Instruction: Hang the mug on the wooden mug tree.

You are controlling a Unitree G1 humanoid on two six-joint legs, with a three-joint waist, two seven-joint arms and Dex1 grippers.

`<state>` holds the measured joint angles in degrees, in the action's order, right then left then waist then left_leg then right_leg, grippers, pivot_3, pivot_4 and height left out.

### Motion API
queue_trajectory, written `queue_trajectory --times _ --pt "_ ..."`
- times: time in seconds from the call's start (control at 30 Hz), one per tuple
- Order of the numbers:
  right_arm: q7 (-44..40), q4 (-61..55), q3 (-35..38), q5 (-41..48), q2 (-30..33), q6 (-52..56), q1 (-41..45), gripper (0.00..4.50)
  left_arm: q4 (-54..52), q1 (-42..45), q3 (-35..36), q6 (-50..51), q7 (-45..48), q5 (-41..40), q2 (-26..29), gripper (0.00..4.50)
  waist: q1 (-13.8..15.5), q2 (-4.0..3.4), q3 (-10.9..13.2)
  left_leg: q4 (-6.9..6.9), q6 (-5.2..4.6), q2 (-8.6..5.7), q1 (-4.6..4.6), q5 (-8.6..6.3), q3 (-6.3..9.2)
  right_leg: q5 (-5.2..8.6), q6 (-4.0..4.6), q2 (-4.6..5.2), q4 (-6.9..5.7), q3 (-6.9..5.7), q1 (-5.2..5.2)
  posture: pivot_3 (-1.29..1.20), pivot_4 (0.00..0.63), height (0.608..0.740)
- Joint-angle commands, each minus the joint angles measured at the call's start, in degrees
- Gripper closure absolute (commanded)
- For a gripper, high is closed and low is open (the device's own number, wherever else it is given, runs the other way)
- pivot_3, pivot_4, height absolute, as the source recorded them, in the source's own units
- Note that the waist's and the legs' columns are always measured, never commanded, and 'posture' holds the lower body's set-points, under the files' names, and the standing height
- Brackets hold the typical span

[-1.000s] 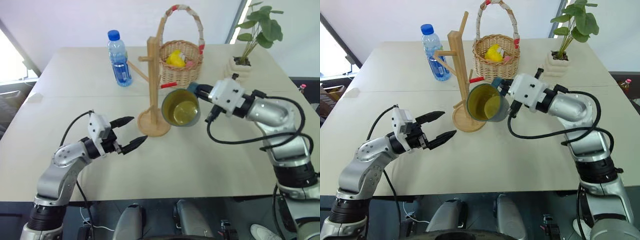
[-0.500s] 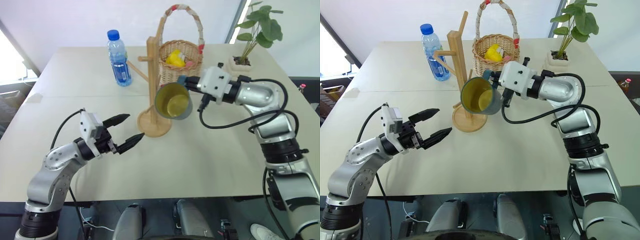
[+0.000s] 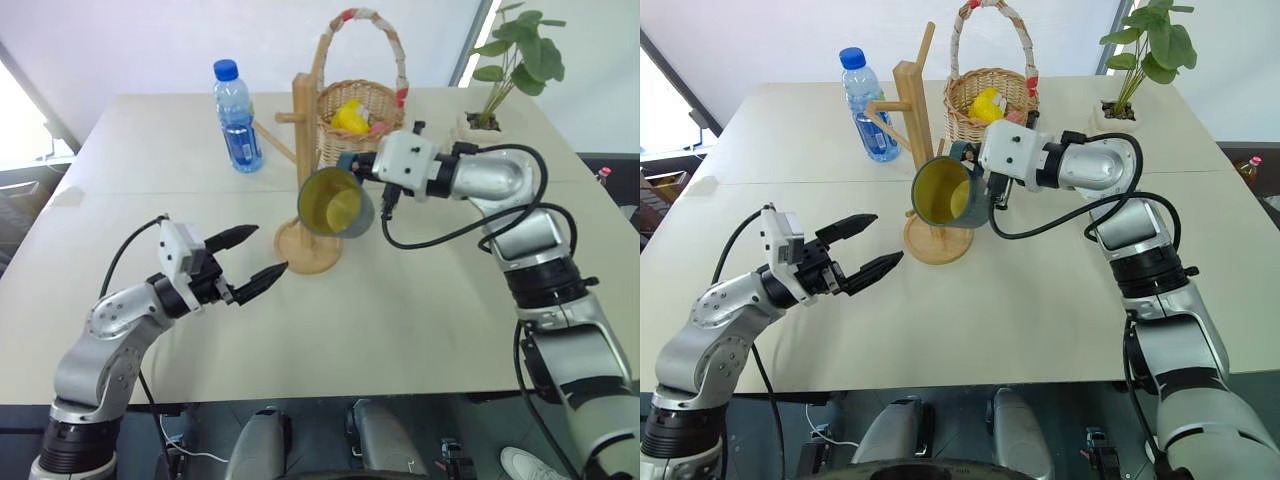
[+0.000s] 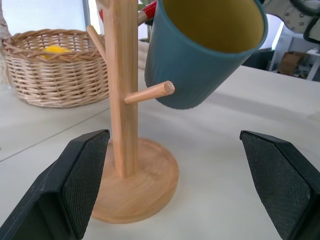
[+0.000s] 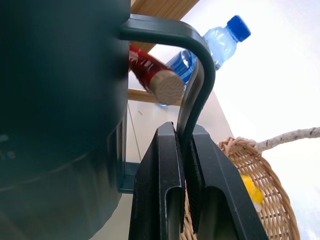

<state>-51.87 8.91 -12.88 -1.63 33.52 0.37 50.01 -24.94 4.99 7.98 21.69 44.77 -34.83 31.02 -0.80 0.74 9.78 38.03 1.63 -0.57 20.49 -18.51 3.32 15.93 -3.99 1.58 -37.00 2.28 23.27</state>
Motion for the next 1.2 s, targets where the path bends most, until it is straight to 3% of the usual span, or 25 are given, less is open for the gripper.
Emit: queue_trajectory --times 0.03,0.07,0.17,0.3,0.6,0.73,0.9,1.03,1.2 --pt "0.23 -0.04 0.83 0.0 -0.88 -0.1 1.87 4.45 -2.45 0.88 1.26 -0.27 -0.52 -1.74 0.0 0.0 -0.01 0.0 0.0 0.0 0.0 0.0 0.0 0.0 0.0 0.0 0.0 0.0 0.0 0.0 0.0 0.0 0.15 0.74" --pt "0.23 0.11 0.93 0.01 -1.06 -0.04 1.9 4.45 -2.54 0.94 1.24 -0.26 -0.64 -1.84 0.09 0.0 -0.01 0.0 0.0 0.0 0.0 0.0 0.0 0.0 0.0 0.0 0.0 0.01 0.0 0.0 0.0 0.0 0.15 0.74" --pt "0.62 0.22 1.54 0.22 -1.71 0.25 2.21 3.52 -2.68 0.97 1.31 -0.2 -0.88 -2.02 0.3 0.0 -0.01 0.0 0.0 -0.01 0.0 0.0 0.01 0.0 0.0 0.0 0.0 0.01 0.0 0.0 0.01 0.0 0.15 0.74" --pt "1.23 -0.14 2.39 -0.34 -0.71 -0.6 2.71 1.59 -2.74 1.24 1.13 -0.05 -1.27 -1.97 0.35 0.0 -0.02 0.0 0.0 -0.01 0.0 0.0 0.01 0.0 0.0 0.0 0.0 0.01 0.0 0.0 0.01 0.0 0.15 0.74" --pt "-0.55 -6.51 9.86 4.03 7.51 2.07 -1.91 1.59 -1.54 0.23 1.04 -0.19 -2.48 -1.51 -0.64 0.0 0.22 -0.01 0.01 -0.02 0.01 -0.02 0.07 0.0 0.0 0.0 0.0 0.05 0.09 -0.01 0.0 0.0 0.15 0.74" --pt "1.64 -10.05 17.31 8.54 9.31 6.8 -10.56 1.59 2.21 -2.36 3.28 -2.28 -6.28 0.69 -3.19 0.0 0.09 0.01 0.0 -0.07 0.0 -0.01 0.03 -0.01 -0.01 0.0 0.0 0.07 0.15 0.0 -0.04 0.0 0.15 0.74" --pt "9.84 -9.3 25.03 13.23 2.19 8.0 -25.36 1.59 9.96 -3.52 7.08 -6.89 -18.52 9.4 -7.71 0.0 0.17 0.03 -0.02 -0.1 0.0 0.01 -0.02 -0.01 0.0 0.0 0.0 0.03 0.08 0.0 -0.06 0.0 0.15 0.74" --pt "15.66 -5.56 28.08 16.82 -5.26 7.76 -28.77 1.59 14.61 -4.23 7.92 -9.87 -23.08 13.94 -9.52 0.0 -0.31 0.0 -0.01 -0.07 0.0 0.01 -0.1 0.0 -0.1 -0.01 -0.02 -0.02 -0.07 0.08 -0.03 0.0 0.15 0.74" --pt "17.08 0.35 27.7 16.76 -8.74 4.99 -31.31 1.59 16.44 -5.29 9.36 -11.3 -25.95 15.09 -10.64 0.0 0.24 0.02 -0.01 -0.04 0.0 0.01 -0.08 0.0 -0.06 -0.01 -0.02 -0.02 -0.09 0.05 -0.04 0.0 0.15 0.74"
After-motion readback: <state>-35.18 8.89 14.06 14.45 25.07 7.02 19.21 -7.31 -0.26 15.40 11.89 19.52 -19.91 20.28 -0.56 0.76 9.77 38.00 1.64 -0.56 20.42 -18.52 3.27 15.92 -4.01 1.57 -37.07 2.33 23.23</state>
